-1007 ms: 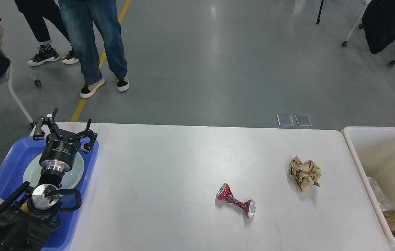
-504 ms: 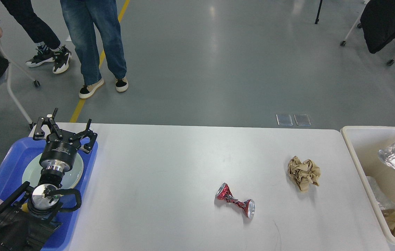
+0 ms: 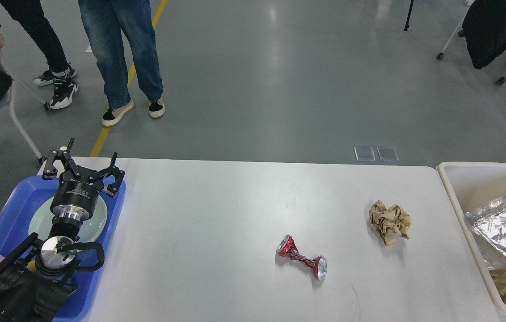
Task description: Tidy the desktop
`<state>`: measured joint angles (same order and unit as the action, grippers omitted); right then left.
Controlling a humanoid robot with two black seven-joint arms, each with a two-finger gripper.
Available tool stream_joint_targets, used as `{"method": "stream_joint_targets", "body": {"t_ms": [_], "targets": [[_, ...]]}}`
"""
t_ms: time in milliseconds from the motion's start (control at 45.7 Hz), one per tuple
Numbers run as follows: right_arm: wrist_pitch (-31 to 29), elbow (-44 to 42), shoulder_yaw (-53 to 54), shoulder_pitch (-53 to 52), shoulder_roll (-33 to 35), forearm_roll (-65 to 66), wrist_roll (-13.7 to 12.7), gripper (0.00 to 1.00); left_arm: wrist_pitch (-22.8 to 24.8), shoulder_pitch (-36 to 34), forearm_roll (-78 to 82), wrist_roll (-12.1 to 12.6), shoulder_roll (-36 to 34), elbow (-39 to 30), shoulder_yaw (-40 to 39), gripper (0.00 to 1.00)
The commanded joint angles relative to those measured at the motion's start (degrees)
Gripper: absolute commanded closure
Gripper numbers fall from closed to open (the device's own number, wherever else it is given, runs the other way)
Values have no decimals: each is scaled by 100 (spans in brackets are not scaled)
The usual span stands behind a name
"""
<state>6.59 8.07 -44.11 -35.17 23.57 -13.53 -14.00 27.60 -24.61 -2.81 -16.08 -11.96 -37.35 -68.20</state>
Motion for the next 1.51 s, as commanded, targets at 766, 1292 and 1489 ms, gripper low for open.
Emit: {"method": "stream_joint_targets", "body": {"t_ms": [766,1292,1489], "targets": [[984,2,-27,458,-336,8,-7,0,0,0,0,0,0,0,0,4],[159,230,-80,-341,-134,78,-42,0,0,0,0,0,0,0,0,4],[-720,1231,-439,-1579,543,429,-191,0,0,0,0,0,0,0,0,4]]}}
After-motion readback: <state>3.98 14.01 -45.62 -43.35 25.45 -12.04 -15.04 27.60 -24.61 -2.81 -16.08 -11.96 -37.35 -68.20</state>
